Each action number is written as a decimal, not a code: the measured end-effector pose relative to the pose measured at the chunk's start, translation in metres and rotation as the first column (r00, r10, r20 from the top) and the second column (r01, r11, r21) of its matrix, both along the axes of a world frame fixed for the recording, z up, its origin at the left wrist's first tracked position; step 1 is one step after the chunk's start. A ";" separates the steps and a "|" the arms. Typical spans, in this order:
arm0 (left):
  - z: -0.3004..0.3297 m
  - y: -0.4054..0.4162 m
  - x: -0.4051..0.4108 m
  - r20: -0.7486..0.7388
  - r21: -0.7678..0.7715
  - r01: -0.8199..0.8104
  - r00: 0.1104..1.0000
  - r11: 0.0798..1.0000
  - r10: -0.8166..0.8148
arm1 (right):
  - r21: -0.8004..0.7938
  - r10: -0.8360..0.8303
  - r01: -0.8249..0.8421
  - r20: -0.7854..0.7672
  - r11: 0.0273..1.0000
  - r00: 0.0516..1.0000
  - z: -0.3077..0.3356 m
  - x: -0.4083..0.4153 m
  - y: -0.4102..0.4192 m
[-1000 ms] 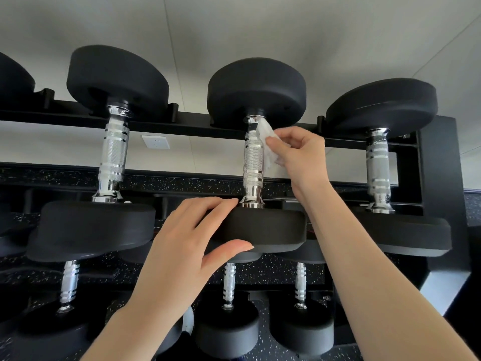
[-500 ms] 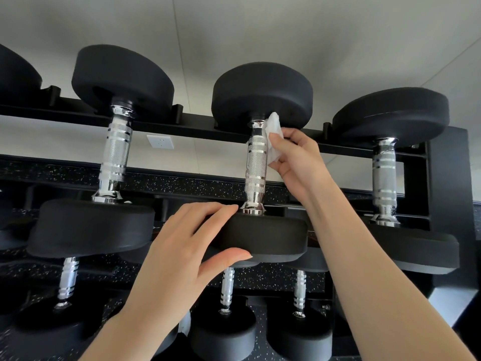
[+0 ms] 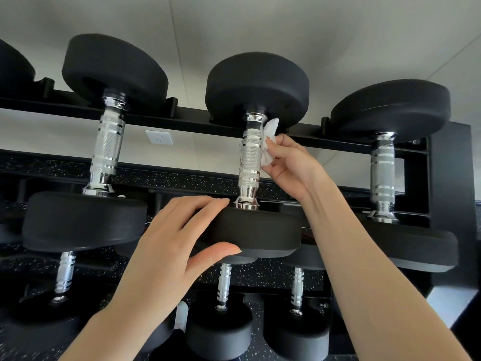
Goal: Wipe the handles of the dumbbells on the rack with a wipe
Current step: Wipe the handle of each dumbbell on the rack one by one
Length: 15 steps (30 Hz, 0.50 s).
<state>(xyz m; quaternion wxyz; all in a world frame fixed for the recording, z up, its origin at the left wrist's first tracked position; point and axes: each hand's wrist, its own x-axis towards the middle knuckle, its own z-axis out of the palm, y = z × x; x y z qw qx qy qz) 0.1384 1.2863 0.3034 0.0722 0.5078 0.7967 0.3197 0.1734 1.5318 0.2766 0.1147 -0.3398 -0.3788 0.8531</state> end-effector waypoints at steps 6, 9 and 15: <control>0.000 0.001 0.000 -0.003 0.004 0.005 1.000 1.000 -0.005 | 0.037 0.129 -0.129 0.017 0.991 0.992 -0.006 0.007 -0.005; -0.001 0.000 0.000 -0.001 0.004 0.007 1.000 1.000 -0.007 | 0.071 0.152 -0.151 0.001 0.986 0.988 -0.007 0.013 -0.007; 0.001 0.000 0.000 0.003 0.006 0.007 1.000 1.000 -0.007 | 0.035 0.121 -0.120 -0.032 0.992 0.992 -0.006 0.017 -0.008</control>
